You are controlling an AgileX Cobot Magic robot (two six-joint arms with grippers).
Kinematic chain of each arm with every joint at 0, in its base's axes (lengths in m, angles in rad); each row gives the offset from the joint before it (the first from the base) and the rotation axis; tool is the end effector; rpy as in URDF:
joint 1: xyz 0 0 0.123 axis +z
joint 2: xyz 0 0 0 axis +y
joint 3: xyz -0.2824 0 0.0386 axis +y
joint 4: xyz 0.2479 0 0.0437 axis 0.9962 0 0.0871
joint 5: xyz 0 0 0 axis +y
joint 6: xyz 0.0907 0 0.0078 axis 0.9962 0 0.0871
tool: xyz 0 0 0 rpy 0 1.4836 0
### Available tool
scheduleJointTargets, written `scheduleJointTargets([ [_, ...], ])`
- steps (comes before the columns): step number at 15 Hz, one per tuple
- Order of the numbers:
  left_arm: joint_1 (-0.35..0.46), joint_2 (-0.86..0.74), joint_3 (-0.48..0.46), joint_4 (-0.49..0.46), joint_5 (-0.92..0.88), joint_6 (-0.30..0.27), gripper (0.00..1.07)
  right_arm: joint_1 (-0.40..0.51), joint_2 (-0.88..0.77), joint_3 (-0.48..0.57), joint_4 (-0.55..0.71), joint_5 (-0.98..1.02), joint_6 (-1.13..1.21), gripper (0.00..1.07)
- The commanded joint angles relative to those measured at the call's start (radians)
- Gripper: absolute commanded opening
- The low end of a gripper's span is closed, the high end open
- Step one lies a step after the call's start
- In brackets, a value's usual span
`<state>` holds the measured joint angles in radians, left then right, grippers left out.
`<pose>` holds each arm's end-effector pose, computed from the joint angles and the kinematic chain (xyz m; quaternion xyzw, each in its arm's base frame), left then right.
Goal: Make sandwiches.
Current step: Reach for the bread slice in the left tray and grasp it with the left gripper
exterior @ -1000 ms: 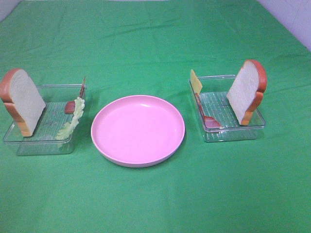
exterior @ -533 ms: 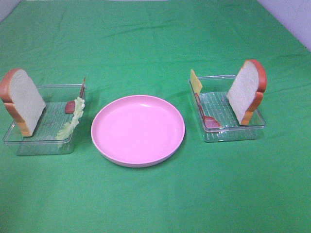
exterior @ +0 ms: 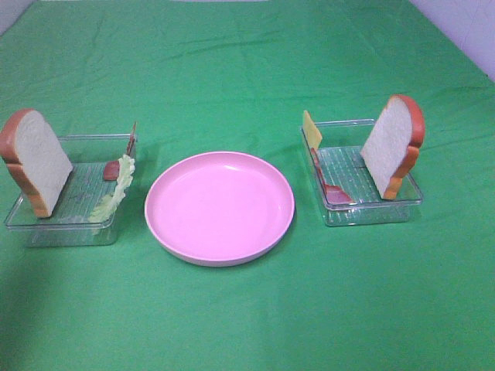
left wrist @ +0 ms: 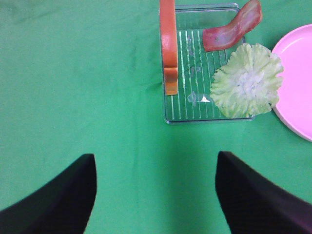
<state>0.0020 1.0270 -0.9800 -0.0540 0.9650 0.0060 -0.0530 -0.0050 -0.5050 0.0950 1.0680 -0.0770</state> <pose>0.1913 -0.0037 0.3440 -0.0056 0.9480 -0.0247 0.3174 -0.0063 0.0079 0.2782 -0.0125 0.8515 0.0134 0.5241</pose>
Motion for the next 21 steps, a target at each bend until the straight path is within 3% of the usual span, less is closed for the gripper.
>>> scheduleJointTargets([
  [1, 0.001, 0.163, -0.093, -0.020, -0.008, -0.006, 0.67, -0.004, -0.008, -0.001, -0.004, -0.010, 0.005, 0.66],
  [6, 0.001, 0.535, -0.314, -0.021, -0.010, -0.006, 0.67, -0.004, -0.008, -0.001, -0.004, -0.010, 0.005, 0.66],
  [10, 0.001, 0.774, -0.481, -0.089, -0.010, 0.006, 0.67, -0.004, -0.008, -0.001, -0.004, -0.010, 0.005, 0.66],
  [13, -0.009, 0.874, -0.540, -0.101, -0.010, 0.007, 0.67, -0.004, -0.008, -0.001, -0.004, -0.010, 0.005, 0.66],
  [18, -0.043, 0.973, -0.550, -0.087, -0.054, 0.007, 0.67, -0.004, -0.008, -0.001, -0.004, -0.010, 0.005, 0.66],
  [21, -0.047, 0.981, -0.550, -0.086, -0.072, 0.003, 0.55, -0.004, -0.008, -0.001, -0.004, -0.010, 0.005, 0.66],
])
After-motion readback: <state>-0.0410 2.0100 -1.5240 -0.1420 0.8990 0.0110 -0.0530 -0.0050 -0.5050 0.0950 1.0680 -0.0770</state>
